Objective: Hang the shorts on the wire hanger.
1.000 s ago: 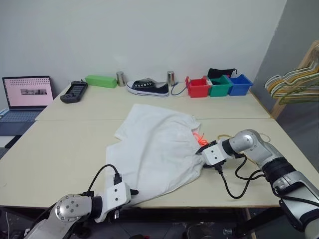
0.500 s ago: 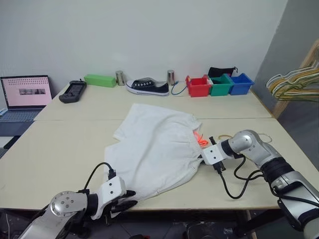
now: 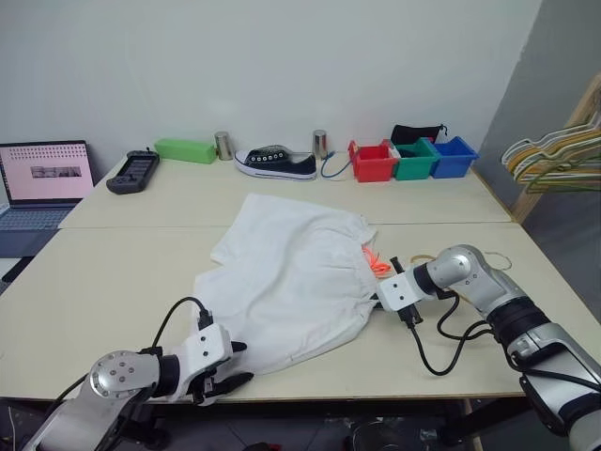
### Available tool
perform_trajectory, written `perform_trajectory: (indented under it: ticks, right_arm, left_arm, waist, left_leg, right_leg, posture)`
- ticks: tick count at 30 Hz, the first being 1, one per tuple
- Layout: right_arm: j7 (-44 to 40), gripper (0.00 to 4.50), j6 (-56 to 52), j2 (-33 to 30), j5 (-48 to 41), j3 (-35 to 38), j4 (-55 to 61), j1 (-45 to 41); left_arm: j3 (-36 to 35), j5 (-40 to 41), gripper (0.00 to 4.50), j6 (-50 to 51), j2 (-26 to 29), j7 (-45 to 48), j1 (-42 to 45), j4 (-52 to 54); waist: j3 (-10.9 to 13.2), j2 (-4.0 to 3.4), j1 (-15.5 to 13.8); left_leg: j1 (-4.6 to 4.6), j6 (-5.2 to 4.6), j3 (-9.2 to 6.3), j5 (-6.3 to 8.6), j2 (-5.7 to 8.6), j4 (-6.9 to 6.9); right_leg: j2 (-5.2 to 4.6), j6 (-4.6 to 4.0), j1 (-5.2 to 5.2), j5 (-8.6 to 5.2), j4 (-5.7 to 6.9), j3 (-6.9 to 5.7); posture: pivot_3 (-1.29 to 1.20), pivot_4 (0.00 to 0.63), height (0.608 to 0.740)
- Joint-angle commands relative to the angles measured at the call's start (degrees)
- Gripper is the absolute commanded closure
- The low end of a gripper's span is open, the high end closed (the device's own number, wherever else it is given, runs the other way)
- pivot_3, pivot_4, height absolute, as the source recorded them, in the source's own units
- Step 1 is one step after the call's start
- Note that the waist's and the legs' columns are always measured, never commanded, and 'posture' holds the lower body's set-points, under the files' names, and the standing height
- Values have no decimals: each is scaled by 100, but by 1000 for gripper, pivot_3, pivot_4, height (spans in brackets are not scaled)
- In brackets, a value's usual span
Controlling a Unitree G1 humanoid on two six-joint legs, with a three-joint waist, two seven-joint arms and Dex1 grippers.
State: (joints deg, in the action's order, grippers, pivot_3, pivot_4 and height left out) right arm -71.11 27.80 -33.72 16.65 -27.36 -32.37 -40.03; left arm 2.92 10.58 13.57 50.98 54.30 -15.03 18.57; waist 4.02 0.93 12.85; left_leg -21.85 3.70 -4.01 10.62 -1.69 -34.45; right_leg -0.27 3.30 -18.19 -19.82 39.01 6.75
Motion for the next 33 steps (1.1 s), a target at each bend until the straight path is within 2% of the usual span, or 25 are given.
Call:
perform_trajectory:
  ticks: [1, 9, 13, 17, 19, 22, 27, 28, 29, 30, 32, 33]
  right_arm:
    - [-42, 4500, -33, 29, -95, 44, 58, -147]
    - [-237, 4500, -53, -107, -154, 54, 136, -98]
    - [-818, 4500, -505, -529, -356, 79, 711, 179]
    - [-1702, 4500, -1244, -1120, -785, 41, 1805, 675]
    - [-2005, 4500, -1953, -1312, -1153, 50, 2548, 969]
    - [-2076, 4500, -3083, -1302, -1619, 14, 3362, 1200]
    - [-1783, 4500, -3734, -1024, -1686, -64, 3310, 1044]
    - [-1830, 4215, -3855, -1018, -1736, -59, 3300, 1021]
    - [-1873, 3851, -3995, -1015, -1792, -45, 3316, 1003]
    - [-1941, 3763, -4132, -1040, -1866, -28, 3378, 985]
    - [-1970, 3194, -4268, -1083, -1974, 26, 3491, 943]
    - [-1927, 2832, -4312, -1104, -2003, 57, 3556, 921]
  left_arm:
    - [-169, -92, 3033, 26, 130, 11, -12, -52]
    - [-273, -185, 4474, -91, 236, 38, 95, -238]
    - [-178, -419, 4474, -318, 405, 127, 244, -489]
    - [-111, -648, 4474, -673, 567, 242, 416, -872]
    - [-103, -688, 4474, -802, 677, 352, 507, -1056]
    - [-95, -603, 4474, -791, 853, 607, 554, -1127]
    - [-123, -465, 4474, -768, 1077, 879, 480, -1097]
    - [-157, -429, 4491, -833, 1086, 910, 481, -1105]
    - [-198, -373, 4122, -820, 1073, 919, 509, -1116]
    - [-244, -291, 4026, -756, 1091, 982, 517, -1078]
    - [-341, -159, 3664, -625, 1142, 1099, 524, -972]
    - [-397, -132, 3291, -588, 1160, 1121, 524, -915]
  waist:
    - [0, 0, 1]
    - [0, 0, -2]
    - [3, 1, -27]
    - [3, 1, -101]
    - [2, 3, -163]
    - [0, 5, -157]
    - [1, 5, -135]
    - [3, 6, -140]
    - [3, 5, -142]
    - [3, 5, -148]
    - [4, 6, -158]
    - [4, 6, -159]
  left_leg:
    - [0, 0, 0, 0, 0, 0]
    - [0, 0, -1, 0, -1, 1]
    - [-2, 0, -1, 0, 0, 4]
    - [-16, 0, -3, 0, 1, 15]
    - [-19, 4, -2, 2, 1, 24]
    - [-19, 7, -6, 5, -2, 41]
    - [-13, 9, 0, 6, -9, 49]
    - [-13, 10, 2, 6, -10, 49]
    - [-14, 10, 3, 7, -9, 49]
    - [-14, 10, 4, 7, -8, 49]
    - [-15, 10, 4, 7, -8, 49]
    - [-22, 10, 2, 7, -9, 49]
  right_leg:
    - [0, 0, 0, 0, 0, 2]
    - [0, 0, -1, 0, 0, 7]
    - [0, -3, -2, -2, -1, 6]
    - [-1, -10, -4, -7, -3, 3]
    - [-3, -12, -6, -18, -3, 3]
    - [-2, -20, -10, -24, -2, 2]
    - [4, -31, -16, -31, -2, 2]
    - [4, -30, -16, -31, -2, 0]
    - [4, -29, -20, -31, -2, -8]
    - [3, -29, -24, -30, -2, -8]
    - [2, -28, -49, -32, -2, -12]
    - [3, -26, -55, -31, -1, -18]
  posture:
    - [-125, 0, 740]
    - [-116, 0, 740]
    - [-116, 0, 740]
    - [-116, 0, 740]
    - [-122, 0, 740]
    - [-122, 0, 740]
    - [-122, 0, 740]
    - [-120, 0, 740]
    - [-120, 0, 740]
    - [-118, 0, 740]
    - [-118, 0, 740]
    - [-114, 0, 740]
